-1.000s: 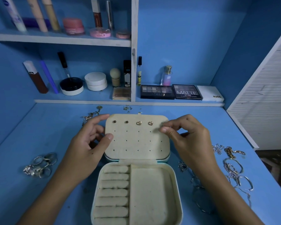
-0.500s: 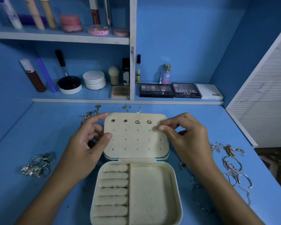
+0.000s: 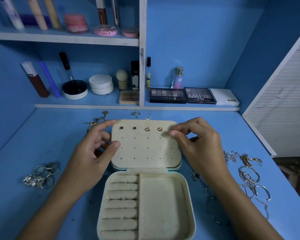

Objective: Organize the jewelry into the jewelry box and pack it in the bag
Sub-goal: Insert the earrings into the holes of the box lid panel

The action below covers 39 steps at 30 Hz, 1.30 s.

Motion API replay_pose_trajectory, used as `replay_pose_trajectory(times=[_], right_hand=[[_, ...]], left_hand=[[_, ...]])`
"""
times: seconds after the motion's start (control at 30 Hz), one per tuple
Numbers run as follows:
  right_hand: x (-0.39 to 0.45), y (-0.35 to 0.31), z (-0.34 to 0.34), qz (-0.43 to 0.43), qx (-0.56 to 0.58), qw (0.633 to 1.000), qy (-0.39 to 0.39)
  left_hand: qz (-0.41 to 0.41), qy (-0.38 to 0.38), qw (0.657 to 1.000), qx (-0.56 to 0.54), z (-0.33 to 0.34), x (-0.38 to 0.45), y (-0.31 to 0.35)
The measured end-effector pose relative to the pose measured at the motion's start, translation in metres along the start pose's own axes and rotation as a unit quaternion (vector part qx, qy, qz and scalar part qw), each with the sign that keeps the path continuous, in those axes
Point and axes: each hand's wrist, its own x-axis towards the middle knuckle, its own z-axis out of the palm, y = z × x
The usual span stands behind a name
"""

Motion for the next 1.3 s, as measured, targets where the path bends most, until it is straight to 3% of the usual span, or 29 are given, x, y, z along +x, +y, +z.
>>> replay_pose_trajectory(times=[0.27, 0.43, 0.6, 0.73, 1.1, 1.3], right_hand=[[0.005, 0.004, 0.003, 0.046, 0.032, 0.998, 0.014], [0.006, 0.006, 0.001, 0.108, 0.109, 0.988, -0.015], [0.009, 0.007, -0.003, 0.157, 0.100, 0.980, -0.072], [0.008, 0.009, -0.002, 0.167, 0.095, 0.975, -0.108], [0.011, 0.019, 0.002, 0.169, 0.103, 0.974, -0.112], [0.013, 0.020, 0.003, 0.192, 0.114, 0.967, -0.125]], left_hand=[[-0.005, 0.000, 1.000, 0.010, 0.000, 0.001, -0.001], [-0.022, 0.000, 1.000, 0.017, 0.000, 0.002, -0.003], [-0.032, 0.001, 0.999, 0.034, 0.000, 0.003, -0.004], [-0.037, 0.002, 0.999, 0.035, 0.000, 0.002, -0.004], [-0.053, 0.003, 0.997, 0.048, 0.001, 0.007, -0.009], [-0.034, 0.039, 0.993, 0.108, -0.004, 0.033, -0.003]])
